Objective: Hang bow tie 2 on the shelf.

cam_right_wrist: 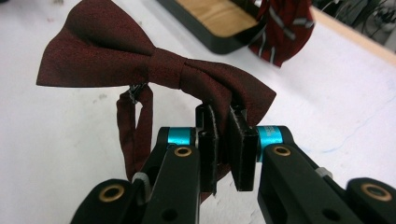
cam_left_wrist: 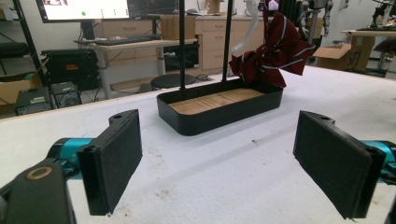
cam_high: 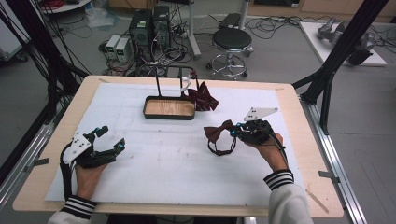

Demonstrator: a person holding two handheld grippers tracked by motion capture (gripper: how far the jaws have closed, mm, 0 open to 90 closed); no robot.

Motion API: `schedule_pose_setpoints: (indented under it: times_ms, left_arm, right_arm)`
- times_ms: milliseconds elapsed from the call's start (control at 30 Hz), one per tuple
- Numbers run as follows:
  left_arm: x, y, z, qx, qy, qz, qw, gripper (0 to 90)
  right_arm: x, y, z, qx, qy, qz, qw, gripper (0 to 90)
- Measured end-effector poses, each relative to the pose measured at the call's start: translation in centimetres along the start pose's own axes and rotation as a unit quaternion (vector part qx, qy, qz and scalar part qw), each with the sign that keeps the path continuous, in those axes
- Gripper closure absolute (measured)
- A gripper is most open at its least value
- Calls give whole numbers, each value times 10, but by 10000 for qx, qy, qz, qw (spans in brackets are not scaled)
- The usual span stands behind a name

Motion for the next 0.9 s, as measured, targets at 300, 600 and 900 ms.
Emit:
schedule_pose_setpoints:
  times_ms: [300, 600, 900]
  left_arm:
    - [1, 0, 0, 11, -39, -25, 10000, 152]
    - [5, -6, -19, -33, -42, 171, 9998, 144]
    - [15, -13, -47, 46, 54, 441, 9990, 144]
  right_arm:
    - [-8, -1, -6, 6, 383, -5, 9993, 834]
    - [-13, -5, -12, 56, 759, -31, 9971, 835]
    - [-19, -11, -18, -12, 963, 51, 9953, 835]
Point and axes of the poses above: each handheld gripper's, and its own axes: x roughly forward along the jaws, z roughly out of its underside, y roughly to its right, the point moved 3 cm from there along x, roughly forward along the jaws, and after that the axes turned 14 degrees about x, right-handed, at the moved point
